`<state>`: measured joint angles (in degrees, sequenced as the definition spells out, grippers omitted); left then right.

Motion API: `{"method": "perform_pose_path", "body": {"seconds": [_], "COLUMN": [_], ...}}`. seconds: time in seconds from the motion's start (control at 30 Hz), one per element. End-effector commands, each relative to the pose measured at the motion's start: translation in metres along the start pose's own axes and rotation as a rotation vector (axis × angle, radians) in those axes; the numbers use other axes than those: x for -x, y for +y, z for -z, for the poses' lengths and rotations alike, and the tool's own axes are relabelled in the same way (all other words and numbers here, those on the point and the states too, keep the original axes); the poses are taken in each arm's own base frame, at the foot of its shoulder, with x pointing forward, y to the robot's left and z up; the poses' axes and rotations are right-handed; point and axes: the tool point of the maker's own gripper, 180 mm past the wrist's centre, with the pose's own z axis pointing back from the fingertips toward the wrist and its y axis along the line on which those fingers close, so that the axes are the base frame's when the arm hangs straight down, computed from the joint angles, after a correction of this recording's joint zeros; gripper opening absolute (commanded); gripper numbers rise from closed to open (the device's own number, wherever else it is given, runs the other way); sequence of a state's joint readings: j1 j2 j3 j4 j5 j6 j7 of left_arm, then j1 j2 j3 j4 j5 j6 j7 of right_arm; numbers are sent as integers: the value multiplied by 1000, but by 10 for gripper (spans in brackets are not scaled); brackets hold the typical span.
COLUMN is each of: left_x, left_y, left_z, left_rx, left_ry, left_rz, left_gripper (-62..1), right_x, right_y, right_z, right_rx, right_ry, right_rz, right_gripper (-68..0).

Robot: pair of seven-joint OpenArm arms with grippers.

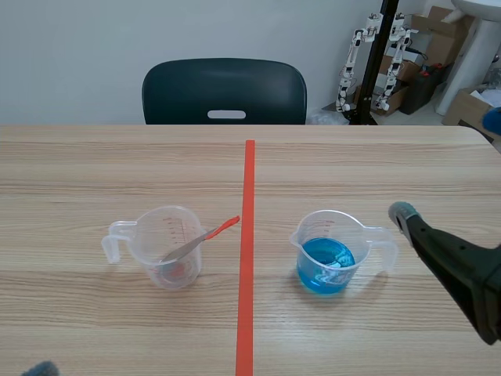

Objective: Do the redox reaction experiment. return to the home posture

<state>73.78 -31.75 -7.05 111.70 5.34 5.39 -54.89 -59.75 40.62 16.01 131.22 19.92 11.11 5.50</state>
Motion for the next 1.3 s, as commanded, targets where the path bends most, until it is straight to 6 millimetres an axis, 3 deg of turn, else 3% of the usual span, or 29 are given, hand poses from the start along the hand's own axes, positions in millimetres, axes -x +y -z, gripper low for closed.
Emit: {"method": "perform_pose_path", "body": {"seconds": [0.0, 1.27], "left_x": [-9, -9], "left_y": [3, 3], "left_z": [3, 3], "left_rx": [-12, -12], "left_ry": [-33, -34], "left_rz": [-3, -3], "left_gripper": [14, 14], "right_x": [-4, 9], "right_y": [0, 4], "right_z": [1, -3], "right_rx": [-9, -13], "right_ry": [-6, 54], "right_rz": [-20, -15], "right_gripper": [4, 4]}}
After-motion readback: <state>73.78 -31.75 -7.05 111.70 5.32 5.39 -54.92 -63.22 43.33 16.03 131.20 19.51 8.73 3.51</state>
